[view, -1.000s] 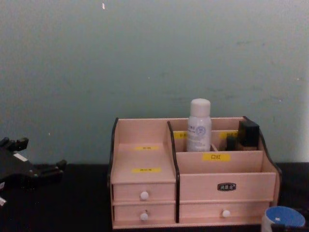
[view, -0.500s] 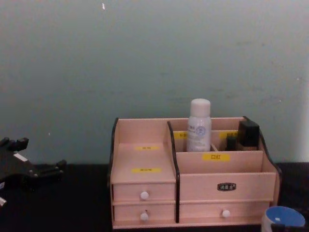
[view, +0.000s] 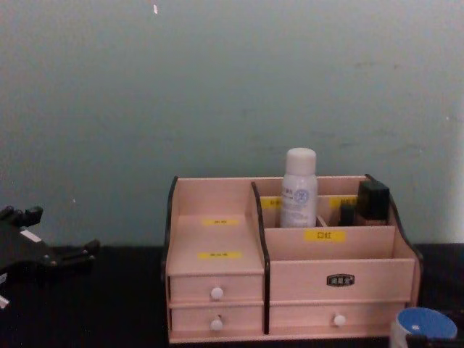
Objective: Pick up the facial cleanser and watermelon frost from the table and place them into the tiered storage box.
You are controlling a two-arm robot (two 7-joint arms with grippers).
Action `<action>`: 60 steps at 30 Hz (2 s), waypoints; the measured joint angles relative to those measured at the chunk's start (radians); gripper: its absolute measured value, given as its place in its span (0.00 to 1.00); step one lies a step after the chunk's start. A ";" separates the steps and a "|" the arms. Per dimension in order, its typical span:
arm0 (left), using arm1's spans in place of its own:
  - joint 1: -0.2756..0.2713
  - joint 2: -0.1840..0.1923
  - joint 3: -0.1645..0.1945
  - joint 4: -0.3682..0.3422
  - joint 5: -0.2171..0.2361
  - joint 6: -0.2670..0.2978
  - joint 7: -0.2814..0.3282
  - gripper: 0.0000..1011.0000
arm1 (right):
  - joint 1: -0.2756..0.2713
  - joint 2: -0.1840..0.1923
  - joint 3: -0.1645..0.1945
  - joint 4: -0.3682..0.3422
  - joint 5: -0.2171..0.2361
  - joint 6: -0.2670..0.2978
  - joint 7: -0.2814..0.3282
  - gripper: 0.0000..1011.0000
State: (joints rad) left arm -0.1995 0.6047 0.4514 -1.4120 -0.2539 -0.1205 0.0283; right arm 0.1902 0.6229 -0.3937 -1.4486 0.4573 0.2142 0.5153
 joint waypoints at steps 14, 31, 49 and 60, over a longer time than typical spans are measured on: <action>0.000 0.000 0.000 0.000 0.000 0.000 0.000 0.99 | 0.040 0.017 -0.033 -0.049 0.028 0.020 0.068 0.71; 0.000 0.000 0.000 0.000 0.000 0.000 0.000 0.99 | 0.213 -0.035 -0.135 -0.005 0.022 0.036 0.125 0.71; 0.000 0.000 0.000 0.000 0.000 0.000 0.000 0.99 | 0.386 -0.144 -0.220 0.138 0.004 0.031 0.156 0.71; 0.000 0.000 0.000 0.000 0.000 0.000 0.000 0.99 | 0.464 -0.206 -0.252 0.226 0.000 0.024 0.167 0.71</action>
State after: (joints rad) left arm -0.1995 0.6047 0.4514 -1.4120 -0.2539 -0.1205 0.0283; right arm 0.6542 0.4171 -0.6459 -1.2224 0.4574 0.2383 0.6820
